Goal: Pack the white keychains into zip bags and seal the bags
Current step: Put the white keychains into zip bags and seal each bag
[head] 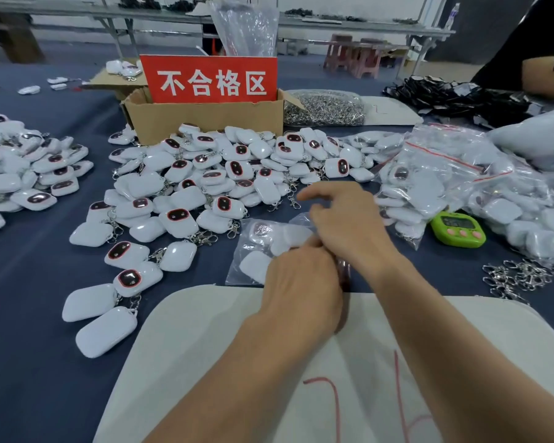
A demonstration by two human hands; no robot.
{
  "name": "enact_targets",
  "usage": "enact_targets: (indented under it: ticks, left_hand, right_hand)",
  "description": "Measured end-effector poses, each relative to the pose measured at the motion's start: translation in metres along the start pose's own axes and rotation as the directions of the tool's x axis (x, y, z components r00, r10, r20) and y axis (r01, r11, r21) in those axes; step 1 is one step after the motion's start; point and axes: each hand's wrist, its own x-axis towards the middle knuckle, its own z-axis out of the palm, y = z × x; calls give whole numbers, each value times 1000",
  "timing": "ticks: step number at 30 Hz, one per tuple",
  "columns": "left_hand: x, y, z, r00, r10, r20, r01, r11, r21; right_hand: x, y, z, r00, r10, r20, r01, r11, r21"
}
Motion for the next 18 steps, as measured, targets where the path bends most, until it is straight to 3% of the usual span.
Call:
enact_targets:
  ticks: [4,8,13,15,18]
  left_hand:
    - [-1,-6,2,996,2,88,-12,993,114]
    - [1,-9,0,986,52,159,-85,975,204]
    - [0,-13,-2,987,98,128,-123,971,205]
    - [-2,-15,-2,983,145,117,-167,963,211]
    - [-3,-16,1,989,139,58,-146,981,127]
  right_hand:
    - [34,-17,26,959,-43,279,109,968,-226]
    - [53,-24,54,884,-105,455,325,839,-437]
    - [55,-17,62,936,-156,316,284,867,-410]
    - [47,-12,56,968,-123,220,184,942,-280]
    - [28,-4,36,995,-80,-55,81,996,22]
